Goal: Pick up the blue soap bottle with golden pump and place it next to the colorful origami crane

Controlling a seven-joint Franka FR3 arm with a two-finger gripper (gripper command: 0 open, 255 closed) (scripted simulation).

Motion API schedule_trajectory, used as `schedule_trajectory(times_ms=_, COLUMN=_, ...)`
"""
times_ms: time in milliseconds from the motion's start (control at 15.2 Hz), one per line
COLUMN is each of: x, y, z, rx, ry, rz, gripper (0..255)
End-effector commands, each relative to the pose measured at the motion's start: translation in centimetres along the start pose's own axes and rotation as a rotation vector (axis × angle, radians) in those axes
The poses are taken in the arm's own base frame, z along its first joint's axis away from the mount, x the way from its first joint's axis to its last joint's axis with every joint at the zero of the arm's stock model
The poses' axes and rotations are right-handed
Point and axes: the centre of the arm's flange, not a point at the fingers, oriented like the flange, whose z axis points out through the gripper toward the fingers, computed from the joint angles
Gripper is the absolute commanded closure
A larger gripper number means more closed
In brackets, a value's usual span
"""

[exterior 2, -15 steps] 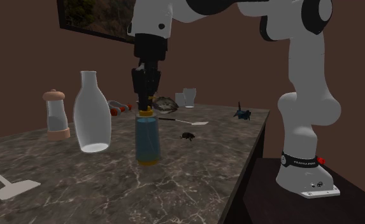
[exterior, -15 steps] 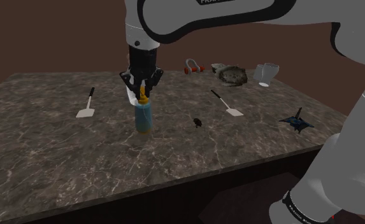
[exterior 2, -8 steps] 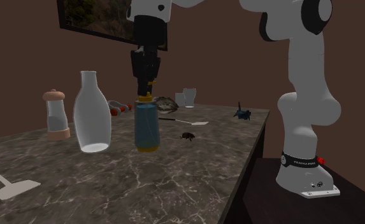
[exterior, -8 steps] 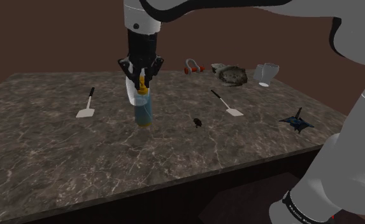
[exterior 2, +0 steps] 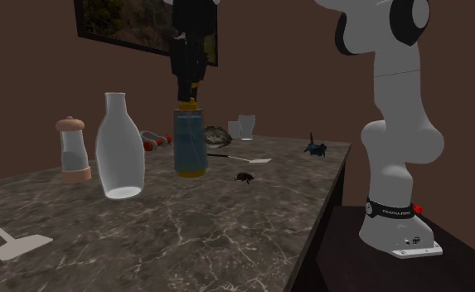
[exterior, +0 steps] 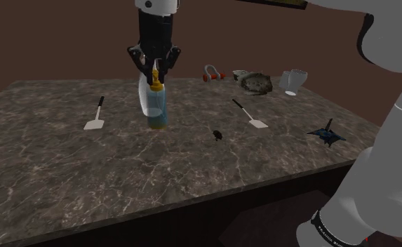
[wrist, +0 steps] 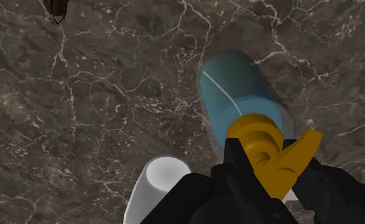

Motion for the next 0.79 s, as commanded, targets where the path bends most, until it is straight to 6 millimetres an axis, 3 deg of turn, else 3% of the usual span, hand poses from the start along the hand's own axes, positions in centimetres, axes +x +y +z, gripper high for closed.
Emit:
schedule_trajectory(times_ms=0, x=0.1, y=0.1, z=-1.0, rx=0.0, ry=0.0, rz=0.0, gripper=255)
schedule_trajectory(times_ms=726, x=0.9, y=0.1, z=-6.8, rx=0.0, ry=0.0, rz=0.0, gripper=255)
